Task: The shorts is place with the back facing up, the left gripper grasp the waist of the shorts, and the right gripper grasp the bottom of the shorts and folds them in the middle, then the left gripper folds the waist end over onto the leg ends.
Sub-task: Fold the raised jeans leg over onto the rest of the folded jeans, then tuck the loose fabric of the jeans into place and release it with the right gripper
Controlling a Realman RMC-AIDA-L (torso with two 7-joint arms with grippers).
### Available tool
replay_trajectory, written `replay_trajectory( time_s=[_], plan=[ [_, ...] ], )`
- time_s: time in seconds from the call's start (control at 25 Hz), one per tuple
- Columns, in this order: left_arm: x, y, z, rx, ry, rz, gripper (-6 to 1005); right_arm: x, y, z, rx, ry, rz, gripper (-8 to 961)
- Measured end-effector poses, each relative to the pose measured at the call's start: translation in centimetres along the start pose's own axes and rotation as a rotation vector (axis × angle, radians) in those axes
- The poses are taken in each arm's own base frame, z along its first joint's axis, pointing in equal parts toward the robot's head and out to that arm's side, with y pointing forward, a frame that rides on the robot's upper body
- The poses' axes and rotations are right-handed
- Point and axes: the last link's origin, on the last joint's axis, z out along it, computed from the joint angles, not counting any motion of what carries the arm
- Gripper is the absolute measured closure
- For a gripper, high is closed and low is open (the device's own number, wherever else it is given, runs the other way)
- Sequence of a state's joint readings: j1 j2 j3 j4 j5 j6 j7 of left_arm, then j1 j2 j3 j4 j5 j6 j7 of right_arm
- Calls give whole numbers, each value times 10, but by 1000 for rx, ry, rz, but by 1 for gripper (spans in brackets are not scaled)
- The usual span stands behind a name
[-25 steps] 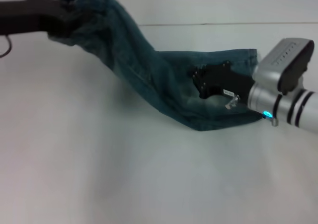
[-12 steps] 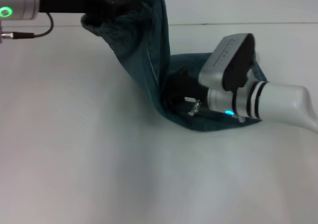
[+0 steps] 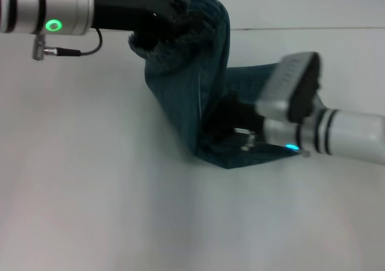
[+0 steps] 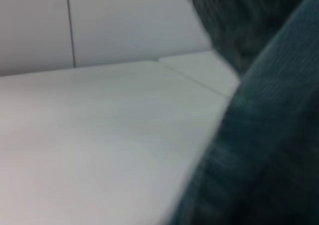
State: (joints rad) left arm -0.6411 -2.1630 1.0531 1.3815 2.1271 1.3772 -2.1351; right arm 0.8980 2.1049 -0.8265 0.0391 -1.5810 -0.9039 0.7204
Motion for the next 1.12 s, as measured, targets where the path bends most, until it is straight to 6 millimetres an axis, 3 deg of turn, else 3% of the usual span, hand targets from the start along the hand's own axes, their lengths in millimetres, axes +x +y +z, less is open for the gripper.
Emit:
replay_trajectory(
  time_s=[0.24, 0.36, 0.48, 0.6, 0.8, 0.88, 1.12],
  plan=[
    [-4, 2, 17, 2, -36, 19, 929, 34, -24, -71, 106, -100, 55, 955],
    [-3, 8, 33, -15, -52, 43, 929, 49, -24, -108, 126, -128, 85, 955],
    [1, 16, 53, -43, -74, 74, 924, 61, -18, -131, 129, -144, 127, 955],
    [4, 29, 78, -75, -106, 118, 919, 69, -9, -140, 117, -144, 161, 955],
    [9, 53, 121, -99, -167, 232, 911, 75, 3, -136, 82, -130, 179, 955],
    [11, 56, 130, -74, -166, 272, 908, 75, 5, -133, 70, -129, 186, 955],
    [19, 59, 138, -37, -144, 335, 741, 74, 12, -134, 32, -143, 189, 954]
  ],
)
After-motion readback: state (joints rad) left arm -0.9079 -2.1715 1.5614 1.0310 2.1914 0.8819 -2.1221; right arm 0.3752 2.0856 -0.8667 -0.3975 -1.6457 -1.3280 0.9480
